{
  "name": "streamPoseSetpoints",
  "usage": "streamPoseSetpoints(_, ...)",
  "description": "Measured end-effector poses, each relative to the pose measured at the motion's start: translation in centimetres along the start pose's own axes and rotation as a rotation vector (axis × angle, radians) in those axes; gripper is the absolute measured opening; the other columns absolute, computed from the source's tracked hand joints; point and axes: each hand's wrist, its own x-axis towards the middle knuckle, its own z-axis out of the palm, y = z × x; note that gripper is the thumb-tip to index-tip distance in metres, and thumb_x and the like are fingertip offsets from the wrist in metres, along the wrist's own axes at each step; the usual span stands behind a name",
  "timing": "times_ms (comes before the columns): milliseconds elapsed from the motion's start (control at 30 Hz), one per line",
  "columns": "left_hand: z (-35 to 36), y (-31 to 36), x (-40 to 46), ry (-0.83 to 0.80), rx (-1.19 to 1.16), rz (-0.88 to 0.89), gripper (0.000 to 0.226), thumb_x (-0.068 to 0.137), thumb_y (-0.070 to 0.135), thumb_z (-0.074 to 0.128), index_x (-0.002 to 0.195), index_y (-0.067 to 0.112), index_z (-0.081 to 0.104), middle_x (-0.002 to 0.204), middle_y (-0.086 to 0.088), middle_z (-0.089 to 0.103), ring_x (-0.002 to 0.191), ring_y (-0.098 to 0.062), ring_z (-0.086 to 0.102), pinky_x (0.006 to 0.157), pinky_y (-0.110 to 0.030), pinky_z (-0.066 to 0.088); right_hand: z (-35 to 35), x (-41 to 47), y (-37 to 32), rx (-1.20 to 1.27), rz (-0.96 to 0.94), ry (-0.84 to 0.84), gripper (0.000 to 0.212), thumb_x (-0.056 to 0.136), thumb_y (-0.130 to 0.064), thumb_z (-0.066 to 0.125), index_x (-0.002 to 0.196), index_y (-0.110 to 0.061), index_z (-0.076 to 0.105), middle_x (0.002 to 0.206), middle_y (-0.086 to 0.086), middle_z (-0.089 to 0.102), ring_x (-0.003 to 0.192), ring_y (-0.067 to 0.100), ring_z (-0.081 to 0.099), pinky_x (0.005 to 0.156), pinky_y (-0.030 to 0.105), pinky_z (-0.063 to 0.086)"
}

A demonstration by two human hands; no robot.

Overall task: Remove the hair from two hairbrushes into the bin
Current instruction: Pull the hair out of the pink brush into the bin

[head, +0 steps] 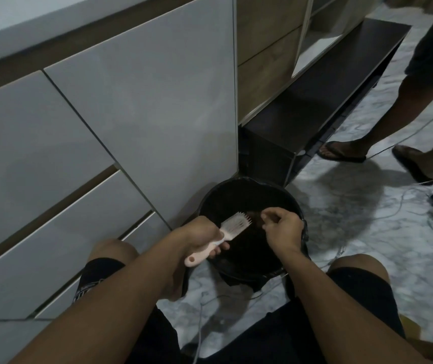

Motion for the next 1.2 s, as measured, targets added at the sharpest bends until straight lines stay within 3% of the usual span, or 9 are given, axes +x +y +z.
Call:
streamPoseSetpoints(133,-0.6,-1.2,0.5,0.22,0.293,0.07,0.016,0.089,0.003,0.054,0.089,-0.008,0.067,0.071,-0.016,0.064,0.046,-0.02,0.053,0.05,-0.03,0.045,-0.4,0.9,0.4,0.03,0.03,-0.026,0.019,0.084,-0.006,0.068,0.083,-0.025,0.072,0.087,0.001,0.072,0.084,0.02,0.07,0.084,0.033,0.057)
streamPoseSetpoints(333,-1.7,-1.4,0.6,0.498,0.75,0.134,0.033,0.087,0.014,0.056,0.112,-0.007,0.063,0.117,-0.026,0.066,0.108,-0.039,0.063,0.082,-0.039,0.049,0.0,1.9,1.3,0.358,0.215,0.036,0.02,0.084,-0.005,0.069,0.079,-0.024,0.073,0.094,0.011,0.073,0.081,0.02,0.071,0.079,0.035,0.059)
streamPoseSetpoints(467,-1.8,-1.6,0.8,0.491,0.715,0.162,0.031,0.084,0.014,0.058,0.108,-0.001,0.068,0.111,-0.024,0.069,0.103,-0.038,0.065,0.076,-0.036,0.048,0.3,1.7,1.7,0.189,0.186,-0.147,0.013,0.086,-0.008,0.068,0.09,-0.02,0.072,0.09,0.004,0.072,0.084,0.022,0.07,0.081,0.039,0.059)
streamPoseSetpoints(600,-1.4,-1.0,0.4,0.464,0.63,0.212,0.025,0.086,0.013,0.058,0.103,-0.001,0.071,0.098,-0.021,0.072,0.093,-0.037,0.069,0.07,-0.038,0.051,0.8,0.7,2.0,-0.046,0.154,-0.354,0.049,0.08,-0.014,0.072,0.126,-0.027,0.06,0.119,0.0,0.062,0.109,0.023,0.061,0.093,0.046,0.054)
streamPoseSetpoints(700,-1.1,-0.6,0.3,0.402,0.571,0.257,0.016,0.086,0.01,0.056,0.089,0.002,0.07,0.079,-0.019,0.067,0.079,-0.038,0.071,0.055,-0.035,0.048,0.7,0.1,1.8,-0.058,0.175,-0.482,0.075,0.075,-0.006,0.075,0.139,-0.032,0.046,0.129,0.002,0.05,0.11,0.028,0.059,0.08,0.045,0.06)
streamPoseSetpoints(800,-0.8,-0.4,0.2,0.383,0.524,0.295,0.016,0.086,0.011,0.057,0.09,0.004,0.07,0.081,-0.022,0.069,0.079,-0.039,0.071,0.062,-0.037,0.053,0.6,-0.2,1.3,0.042,0.234,-0.569,0.087,0.074,0.01,0.067,0.144,-0.031,0.038,0.131,0.0,0.039,0.108,0.033,0.055,0.061,0.042,0.062)
streamPoseSetpoints(933,-0.5,-0.2,0.0,0.369,0.493,0.307,0.018,0.087,0.008,0.057,0.099,0.003,0.07,0.085,-0.024,0.069,0.072,-0.034,0.068,0.062,-0.03,0.046,0.7,-0.1,1.6,0.028,0.242,-0.47,0.066,0.078,0.017,0.058,0.134,-0.017,0.051,0.125,0.002,0.051,0.097,0.037,0.065,0.059,0.043,0.061)
streamPoseSetpoints(1067,-0.4,-0.2,0.1,0.362,0.465,0.31,0.019,0.086,0.008,0.058,0.099,0.001,0.07,0.082,-0.022,0.068,0.068,-0.031,0.064,0.061,-0.031,0.046,0.4,0.1,1.9,-0.036,0.177,-0.356,0.025,0.087,0.0,0.061,0.11,-0.01,0.064,0.09,0.008,0.069,0.068,0.025,0.072,0.064,0.042,0.062)
streamPoseSetpoints(1200,0.0,-0.1,0.2,0.33,0.441,0.31,0.011,0.084,0.007,0.058,0.09,0.005,0.068,0.072,-0.022,0.065,0.058,-0.03,0.062,0.057,-0.034,0.048,0.3,0.2,1.5,-0.021,0.099,-0.277,0.019,0.08,-0.014,0.074,0.099,-0.01,0.071,0.074,0.005,0.072,0.068,0.02,0.072,0.073,0.044,0.061)
